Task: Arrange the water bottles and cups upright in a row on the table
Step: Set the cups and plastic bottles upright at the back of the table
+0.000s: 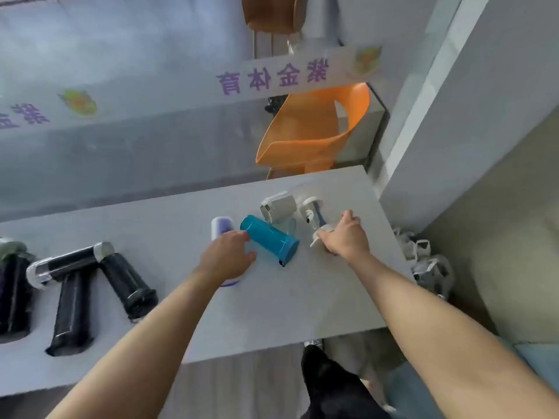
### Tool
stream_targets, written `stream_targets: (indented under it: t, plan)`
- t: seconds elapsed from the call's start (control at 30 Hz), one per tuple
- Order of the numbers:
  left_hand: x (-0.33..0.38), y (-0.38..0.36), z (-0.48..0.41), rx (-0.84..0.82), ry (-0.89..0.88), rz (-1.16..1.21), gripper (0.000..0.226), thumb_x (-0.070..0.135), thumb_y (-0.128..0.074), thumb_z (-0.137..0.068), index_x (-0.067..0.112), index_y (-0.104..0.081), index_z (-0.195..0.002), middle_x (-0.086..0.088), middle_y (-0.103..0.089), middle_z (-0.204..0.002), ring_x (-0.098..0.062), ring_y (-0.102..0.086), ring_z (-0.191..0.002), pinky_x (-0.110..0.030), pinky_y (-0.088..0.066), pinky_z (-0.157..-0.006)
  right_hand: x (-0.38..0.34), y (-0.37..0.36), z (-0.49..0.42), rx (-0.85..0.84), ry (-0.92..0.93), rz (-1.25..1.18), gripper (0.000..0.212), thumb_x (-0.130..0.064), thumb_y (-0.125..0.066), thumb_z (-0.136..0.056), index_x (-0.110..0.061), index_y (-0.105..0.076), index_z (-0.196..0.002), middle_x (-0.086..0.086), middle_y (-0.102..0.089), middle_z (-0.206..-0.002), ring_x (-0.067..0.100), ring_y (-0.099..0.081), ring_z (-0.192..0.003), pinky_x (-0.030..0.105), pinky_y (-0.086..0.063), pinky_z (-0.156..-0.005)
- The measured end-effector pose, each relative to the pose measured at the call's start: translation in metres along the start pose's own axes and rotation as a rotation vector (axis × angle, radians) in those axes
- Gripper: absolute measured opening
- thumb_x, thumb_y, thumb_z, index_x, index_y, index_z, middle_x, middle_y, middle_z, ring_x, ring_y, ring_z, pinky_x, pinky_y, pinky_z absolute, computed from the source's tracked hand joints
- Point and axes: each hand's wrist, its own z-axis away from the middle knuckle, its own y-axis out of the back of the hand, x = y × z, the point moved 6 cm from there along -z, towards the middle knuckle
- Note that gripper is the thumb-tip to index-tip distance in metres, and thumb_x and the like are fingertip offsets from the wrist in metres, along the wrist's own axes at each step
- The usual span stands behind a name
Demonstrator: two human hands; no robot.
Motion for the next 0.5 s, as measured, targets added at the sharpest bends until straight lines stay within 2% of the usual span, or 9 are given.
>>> stream_targets:
  t: [0.07, 0.13, 0.23, 0.3, 0.33, 0.37, 0.4, 0.43, 0.5]
  plan:
    - [0.007, -0.001, -0.026, 0.053, 0.047, 0.018, 0.049, 0.049, -0.061, -0.106, 0.024, -0.061, -0.149, 0.002, -0.071, -0.132, -0.017, -0.072, -0.107, -0.032, -0.062, -0.095, -0.002, -0.008, -0.026, -0.091, -0.056, 0.046, 0.095, -0.065, -0.079, -0.081, -0.009, -0.042, -0.148, 0.019, -0.053, -0.144, 0.040, -0.062, -0.128, 0.043, -0.054, -0.098]
    - [0.016, -0.005, -0.041, 0.068, 0.071, -0.019, 0.049, 0.051, -0.061, -0.105, 0.025, -0.062, -0.146, 0.001, -0.071, -0.135, -0.019, -0.072, -0.110, -0.036, -0.065, -0.091, 0.004, -0.023, -0.041, -0.237, -0.112, 0.069, 0.096, -0.068, -0.075, -0.074, -0.011, -0.044, -0.144, 0.016, -0.058, -0.138, 0.037, -0.066, -0.121, 0.042, -0.059, -0.097]
    - [0.024, -0.013, -0.065, 0.045, 0.106, -0.017, 0.048, 0.049, -0.062, -0.103, 0.029, -0.058, -0.147, 0.001, -0.067, -0.136, -0.021, -0.068, -0.117, -0.040, -0.064, -0.092, 0.017, -0.049, -0.056, -0.352, -0.140, 0.115, 0.087, -0.065, -0.062, -0.052, -0.013, -0.048, -0.120, 0.009, -0.075, -0.104, 0.030, -0.075, -0.095, 0.041, -0.064, -0.081]
    - [0.027, -0.013, -0.080, 0.034, 0.120, -0.017, 0.052, 0.049, -0.064, -0.102, 0.031, -0.055, -0.150, 0.001, -0.065, -0.134, -0.022, -0.065, -0.120, -0.040, -0.063, -0.094, 0.018, -0.046, -0.053, -0.384, -0.156, 0.086, 0.078, -0.060, -0.062, -0.049, -0.014, -0.048, -0.111, 0.005, -0.079, -0.081, 0.025, -0.079, -0.073, 0.036, -0.065, -0.067]
    - [0.029, -0.012, -0.088, 0.025, 0.128, -0.008, 0.055, 0.049, -0.065, -0.102, 0.030, -0.053, -0.152, 0.001, -0.063, -0.134, -0.022, -0.063, -0.121, -0.039, -0.062, -0.096, 0.017, -0.039, -0.051, -0.384, -0.164, 0.049, 0.075, -0.056, -0.068, -0.051, -0.014, -0.048, -0.110, 0.006, -0.078, -0.080, 0.023, -0.078, -0.063, 0.033, -0.063, -0.059]
    - [0.030, -0.012, -0.095, 0.028, 0.132, 0.000, 0.058, 0.049, -0.067, -0.101, 0.030, -0.051, -0.153, 0.000, -0.062, -0.135, -0.023, -0.062, -0.123, -0.040, -0.061, -0.097, 0.017, -0.034, -0.053, -0.365, -0.171, 0.029, 0.075, -0.052, -0.075, -0.055, -0.014, -0.049, -0.115, 0.008, -0.078, -0.090, 0.022, -0.077, -0.062, 0.030, -0.061, -0.057]
    - [0.033, -0.011, -0.102, 0.036, 0.135, 0.000, 0.062, 0.050, -0.069, -0.099, 0.029, -0.050, -0.154, -0.001, -0.061, -0.136, -0.024, -0.060, -0.125, -0.041, -0.059, -0.100, 0.014, -0.025, -0.055, -0.335, -0.155, 0.008, 0.081, -0.049, -0.082, -0.059, -0.013, -0.048, -0.123, 0.010, -0.074, -0.107, 0.022, -0.077, -0.073, 0.029, -0.059, -0.062]
    - [0.034, -0.011, -0.110, 0.040, 0.133, -0.009, 0.065, 0.050, -0.071, -0.097, 0.028, -0.049, -0.155, -0.002, -0.060, -0.138, -0.025, -0.059, -0.126, -0.042, -0.058, -0.103, 0.014, -0.017, -0.061, -0.295, -0.126, -0.008, 0.092, -0.049, -0.090, -0.062, -0.013, -0.046, -0.134, 0.012, -0.066, -0.124, 0.026, -0.074, -0.090, 0.030, -0.057, -0.072]
    - [0.040, -0.013, -0.125, 0.035, 0.128, -0.028, 0.074, 0.050, -0.074, -0.092, 0.026, -0.046, -0.156, -0.005, -0.057, -0.140, -0.028, -0.058, -0.127, -0.044, -0.055, -0.107, 0.012, 0.004, -0.076, -0.163, -0.056, -0.073, 0.111, -0.048, -0.099, -0.063, -0.013, -0.038, -0.148, 0.015, -0.052, -0.141, 0.036, -0.067, -0.115, 0.035, -0.053, -0.091]
